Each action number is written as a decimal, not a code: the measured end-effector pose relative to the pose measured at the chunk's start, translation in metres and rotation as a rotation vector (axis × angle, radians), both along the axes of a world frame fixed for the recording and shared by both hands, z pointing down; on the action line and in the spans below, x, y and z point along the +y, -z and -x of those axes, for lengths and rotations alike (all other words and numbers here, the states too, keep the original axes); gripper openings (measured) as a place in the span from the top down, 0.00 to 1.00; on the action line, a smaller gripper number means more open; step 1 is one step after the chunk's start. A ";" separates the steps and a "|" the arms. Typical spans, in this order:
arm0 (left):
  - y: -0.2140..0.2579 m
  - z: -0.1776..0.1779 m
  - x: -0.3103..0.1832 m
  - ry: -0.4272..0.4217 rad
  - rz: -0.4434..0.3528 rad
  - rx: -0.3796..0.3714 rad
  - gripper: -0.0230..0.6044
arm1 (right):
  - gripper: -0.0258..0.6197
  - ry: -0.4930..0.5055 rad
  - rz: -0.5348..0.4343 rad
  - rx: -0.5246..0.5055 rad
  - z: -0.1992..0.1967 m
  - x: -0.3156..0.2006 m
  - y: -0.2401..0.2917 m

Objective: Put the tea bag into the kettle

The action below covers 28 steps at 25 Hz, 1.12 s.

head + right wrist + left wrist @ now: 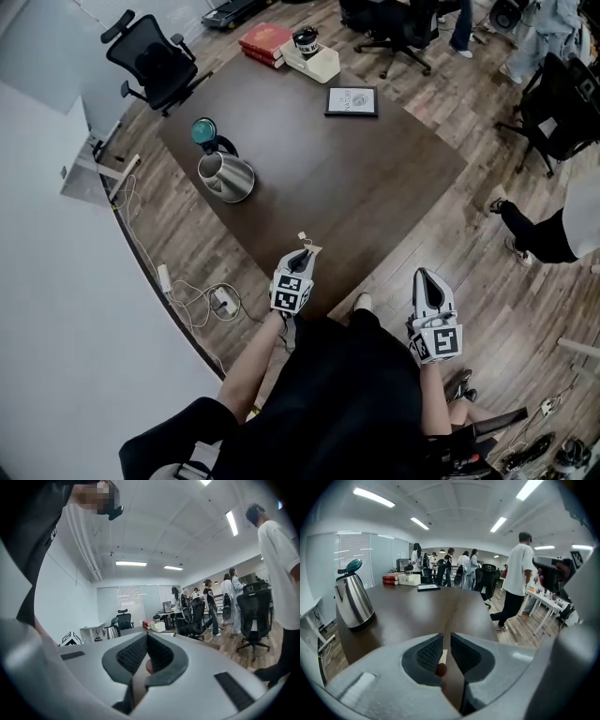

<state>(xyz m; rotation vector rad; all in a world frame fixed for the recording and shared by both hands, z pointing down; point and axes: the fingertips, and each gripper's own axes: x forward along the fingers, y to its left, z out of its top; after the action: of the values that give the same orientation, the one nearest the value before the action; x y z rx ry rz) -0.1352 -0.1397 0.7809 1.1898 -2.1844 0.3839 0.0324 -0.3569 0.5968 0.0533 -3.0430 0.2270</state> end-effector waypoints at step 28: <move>-0.107 0.023 -0.004 -0.096 0.304 0.179 0.56 | 0.95 -0.060 -0.053 0.047 -0.018 0.003 -0.005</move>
<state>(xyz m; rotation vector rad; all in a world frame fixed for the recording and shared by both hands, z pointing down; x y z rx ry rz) -0.1585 -0.1433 0.8880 1.1150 -1.8438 0.6021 0.0504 -0.3535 0.6018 0.1509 -3.0027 0.1472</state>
